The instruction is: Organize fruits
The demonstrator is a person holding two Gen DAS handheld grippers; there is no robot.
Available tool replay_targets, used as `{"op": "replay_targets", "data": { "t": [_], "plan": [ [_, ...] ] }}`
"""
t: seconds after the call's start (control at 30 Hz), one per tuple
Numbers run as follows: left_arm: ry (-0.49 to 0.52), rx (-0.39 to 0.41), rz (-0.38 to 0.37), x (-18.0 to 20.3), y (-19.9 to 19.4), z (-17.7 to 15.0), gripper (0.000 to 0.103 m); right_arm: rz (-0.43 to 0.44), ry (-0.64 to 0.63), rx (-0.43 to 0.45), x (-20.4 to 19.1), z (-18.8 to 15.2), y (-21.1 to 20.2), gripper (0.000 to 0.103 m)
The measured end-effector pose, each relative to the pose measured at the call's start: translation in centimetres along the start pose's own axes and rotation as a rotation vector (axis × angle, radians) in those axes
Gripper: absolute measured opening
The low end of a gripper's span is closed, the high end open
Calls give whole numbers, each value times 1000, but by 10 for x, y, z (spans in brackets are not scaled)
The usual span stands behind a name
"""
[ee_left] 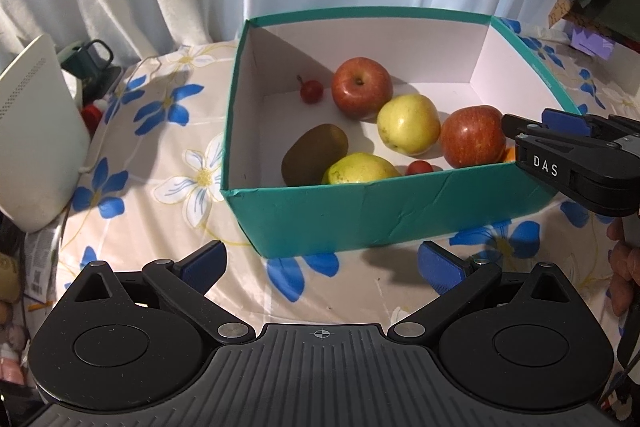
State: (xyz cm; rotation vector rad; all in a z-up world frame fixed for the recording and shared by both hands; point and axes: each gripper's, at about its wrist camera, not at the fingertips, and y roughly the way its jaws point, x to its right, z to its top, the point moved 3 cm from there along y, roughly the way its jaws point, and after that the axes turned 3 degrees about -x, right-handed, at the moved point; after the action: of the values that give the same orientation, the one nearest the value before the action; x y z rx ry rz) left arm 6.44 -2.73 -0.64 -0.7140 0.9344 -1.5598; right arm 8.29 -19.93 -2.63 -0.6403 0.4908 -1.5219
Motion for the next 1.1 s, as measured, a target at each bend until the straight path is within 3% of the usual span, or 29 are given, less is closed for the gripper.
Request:
{"op": "replay_targets", "data": {
  "t": [0.1,0.2,0.23,0.37,0.63,0.87,1.1],
  "plan": [
    [5,1,0,2,0,0,103,-15,17,-6,5,-1,0,58],
    [1,0,4,3,0,1,103,16,26,-10,7,0,-2,69],
    [-1,-1,4,3,1,1,103,18,27,-4,6,0,-4,86],
    [-14,-3,1,1,1,2,103,46,2,11,-1,0,-11,100],
    [12,-10,-16,8,-1,2,103,67,42,15,6,-4,-49,103],
    [81,-63,9,26,5,3,103,-24,148,-218,20,-26,-64,103],
    [128,-165,28,33,15,1,103,-3,212,-465,24,-41,-50,103]
  ]
}}
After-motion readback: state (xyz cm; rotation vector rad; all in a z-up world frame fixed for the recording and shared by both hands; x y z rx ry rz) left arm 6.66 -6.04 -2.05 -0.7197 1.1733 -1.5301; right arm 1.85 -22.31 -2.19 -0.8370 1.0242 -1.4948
